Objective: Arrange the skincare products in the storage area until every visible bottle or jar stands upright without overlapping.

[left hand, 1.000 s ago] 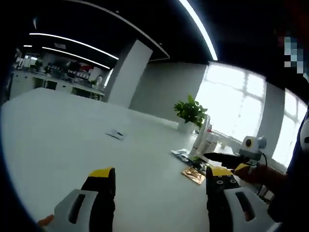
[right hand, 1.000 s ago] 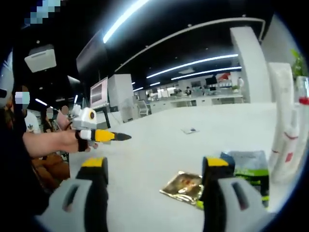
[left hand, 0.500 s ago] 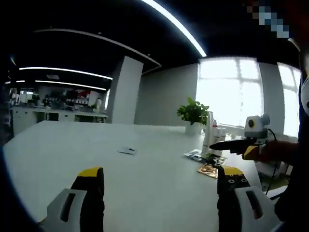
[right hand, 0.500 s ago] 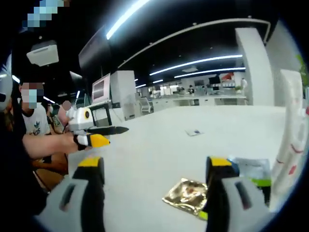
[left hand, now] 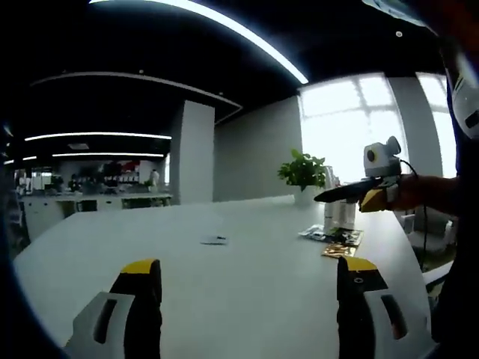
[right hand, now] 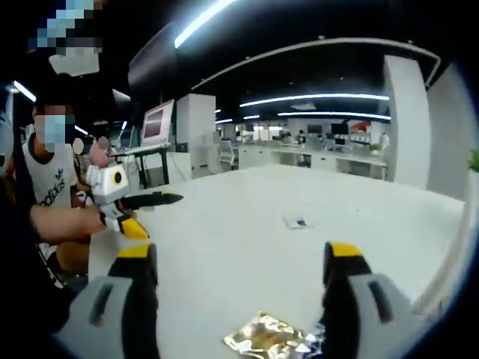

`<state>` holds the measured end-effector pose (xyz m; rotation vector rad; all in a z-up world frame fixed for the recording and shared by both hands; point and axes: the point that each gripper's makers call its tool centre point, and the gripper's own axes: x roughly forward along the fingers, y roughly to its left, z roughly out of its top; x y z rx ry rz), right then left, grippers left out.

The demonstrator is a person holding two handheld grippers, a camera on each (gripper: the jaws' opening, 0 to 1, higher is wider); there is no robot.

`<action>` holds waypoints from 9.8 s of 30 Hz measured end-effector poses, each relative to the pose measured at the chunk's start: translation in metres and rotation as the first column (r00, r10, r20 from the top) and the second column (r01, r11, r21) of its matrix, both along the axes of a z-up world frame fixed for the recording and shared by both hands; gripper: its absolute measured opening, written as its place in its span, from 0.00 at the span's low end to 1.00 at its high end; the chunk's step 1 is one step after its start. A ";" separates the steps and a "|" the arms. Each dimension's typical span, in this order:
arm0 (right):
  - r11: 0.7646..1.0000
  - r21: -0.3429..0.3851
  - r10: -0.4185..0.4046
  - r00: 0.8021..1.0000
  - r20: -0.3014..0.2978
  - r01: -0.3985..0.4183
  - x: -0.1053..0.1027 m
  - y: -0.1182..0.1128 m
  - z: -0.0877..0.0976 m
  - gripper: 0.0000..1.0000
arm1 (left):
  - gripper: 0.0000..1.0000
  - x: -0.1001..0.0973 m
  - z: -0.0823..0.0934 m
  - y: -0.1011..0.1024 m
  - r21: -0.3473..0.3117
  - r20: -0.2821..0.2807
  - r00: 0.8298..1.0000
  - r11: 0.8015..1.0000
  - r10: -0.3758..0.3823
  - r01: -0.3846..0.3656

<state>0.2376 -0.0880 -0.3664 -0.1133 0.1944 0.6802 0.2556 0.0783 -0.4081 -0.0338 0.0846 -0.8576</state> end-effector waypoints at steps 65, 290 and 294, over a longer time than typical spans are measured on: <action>0.902 -0.423 0.036 0.992 -0.123 -0.085 0.238 -0.002 -0.050 0.64 | 1.00 0.024 -0.012 0.027 0.014 -0.076 0.996 0.999 0.038 -0.037; 0.857 -0.379 0.264 0.930 -0.256 -0.348 0.171 0.054 -0.104 0.00 | 0.59 0.144 -0.052 -0.085 0.669 -0.122 0.988 0.727 -0.100 0.156; 0.856 -0.379 0.267 0.929 -0.256 -0.351 0.170 0.055 -0.104 0.00 | 0.54 0.145 -0.054 -0.090 0.666 -0.157 0.981 0.721 -0.118 0.193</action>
